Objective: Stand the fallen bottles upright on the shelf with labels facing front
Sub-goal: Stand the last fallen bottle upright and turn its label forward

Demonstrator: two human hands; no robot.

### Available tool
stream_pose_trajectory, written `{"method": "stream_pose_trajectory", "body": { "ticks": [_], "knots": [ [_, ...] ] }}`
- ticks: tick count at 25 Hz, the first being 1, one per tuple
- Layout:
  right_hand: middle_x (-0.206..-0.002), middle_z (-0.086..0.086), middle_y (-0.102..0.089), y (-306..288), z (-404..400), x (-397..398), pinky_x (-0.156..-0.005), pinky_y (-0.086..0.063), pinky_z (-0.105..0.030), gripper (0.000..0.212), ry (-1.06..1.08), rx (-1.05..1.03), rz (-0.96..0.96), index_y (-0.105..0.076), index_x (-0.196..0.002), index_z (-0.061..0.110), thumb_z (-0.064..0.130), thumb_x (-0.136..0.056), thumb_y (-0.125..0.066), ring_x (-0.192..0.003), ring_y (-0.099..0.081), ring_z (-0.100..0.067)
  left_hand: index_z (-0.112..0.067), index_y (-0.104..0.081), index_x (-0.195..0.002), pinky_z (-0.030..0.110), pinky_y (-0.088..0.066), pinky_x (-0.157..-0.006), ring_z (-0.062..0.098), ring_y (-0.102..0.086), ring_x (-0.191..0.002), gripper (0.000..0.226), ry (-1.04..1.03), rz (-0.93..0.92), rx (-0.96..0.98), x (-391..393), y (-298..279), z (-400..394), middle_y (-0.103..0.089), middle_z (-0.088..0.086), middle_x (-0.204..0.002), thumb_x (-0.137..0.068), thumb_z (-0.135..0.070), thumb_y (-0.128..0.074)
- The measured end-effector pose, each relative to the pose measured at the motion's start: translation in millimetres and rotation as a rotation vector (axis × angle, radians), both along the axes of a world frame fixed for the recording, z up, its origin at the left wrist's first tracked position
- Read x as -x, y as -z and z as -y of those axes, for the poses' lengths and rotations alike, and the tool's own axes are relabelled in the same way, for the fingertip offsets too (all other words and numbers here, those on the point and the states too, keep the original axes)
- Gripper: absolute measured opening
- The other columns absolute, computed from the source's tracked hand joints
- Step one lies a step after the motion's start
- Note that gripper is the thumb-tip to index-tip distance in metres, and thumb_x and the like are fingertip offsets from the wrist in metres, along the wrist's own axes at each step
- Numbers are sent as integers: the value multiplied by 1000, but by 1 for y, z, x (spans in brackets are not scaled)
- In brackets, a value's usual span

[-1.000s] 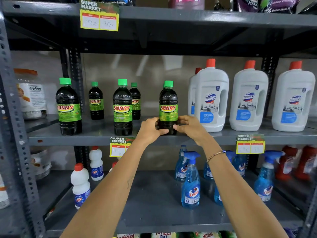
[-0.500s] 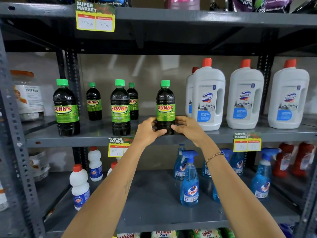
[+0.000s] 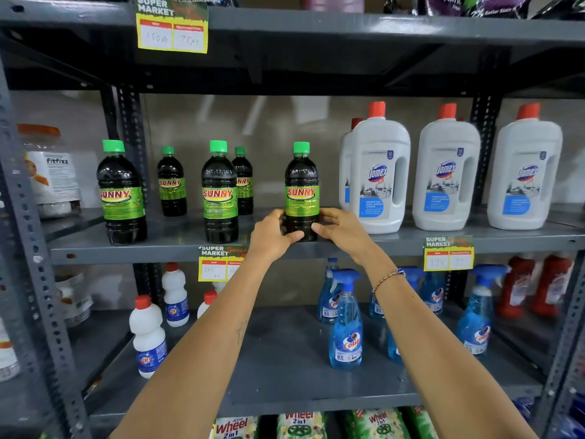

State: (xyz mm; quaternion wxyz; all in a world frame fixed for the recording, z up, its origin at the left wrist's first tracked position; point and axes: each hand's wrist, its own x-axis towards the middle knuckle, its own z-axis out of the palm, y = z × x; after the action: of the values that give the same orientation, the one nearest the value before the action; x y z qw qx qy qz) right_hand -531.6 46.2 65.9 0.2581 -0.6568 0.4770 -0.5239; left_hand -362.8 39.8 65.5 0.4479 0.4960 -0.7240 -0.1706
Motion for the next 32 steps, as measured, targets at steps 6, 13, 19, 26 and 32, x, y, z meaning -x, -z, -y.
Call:
{"method": "stream_pose_trajectory", "body": {
  "ticks": [6,13,19,26,32],
  "knots": [
    [-127,-8,-62,0,-3,-2,-102,-48,-36,47,24,-29,6,-52,-133,6,9,-88,-66,-117,-59,-21,-11,-48,-135,43,-47,-96,28,-59,-113,62,-5,60,45,-2,6,1,-61,11,-129,-81,-30,-72],
    [-77,8,-65,9,-37,-61,-69,-52,-18,9,246,366,96,-65,-90,19,12,-85,-66,-73,-60,-10,-7,-67,-91,27,-52,-71,8,-62,-70,14,-105,-302,513,-44,15,-25,-68,1,-80,-84,-19,-70],
    [-113,-6,-69,3,-18,-136,-88,-52,-21,33,94,185,-38,-62,-119,9,19,-88,-67,-99,-63,-14,-1,-44,-130,26,-41,-96,18,-51,-112,49,-251,-383,418,-124,15,3,-49,9,-127,-89,-20,-63],
    [-119,-8,-69,0,13,-158,-97,-50,-41,45,61,3,-239,-59,-121,9,23,-81,-75,-110,-64,-23,-7,-51,-130,23,-40,-86,22,-60,-113,38,-66,-18,74,-154,11,14,-63,12,-122,-93,-10,-55],
    [-119,-8,-68,3,11,-162,-98,-51,-36,45,51,1,-159,-59,-122,8,16,-81,-74,-103,-65,-16,-7,-52,-128,22,-40,-82,21,-61,-108,36,-25,-56,92,-154,15,14,-65,12,-119,-93,-10,-55]
  ]
}}
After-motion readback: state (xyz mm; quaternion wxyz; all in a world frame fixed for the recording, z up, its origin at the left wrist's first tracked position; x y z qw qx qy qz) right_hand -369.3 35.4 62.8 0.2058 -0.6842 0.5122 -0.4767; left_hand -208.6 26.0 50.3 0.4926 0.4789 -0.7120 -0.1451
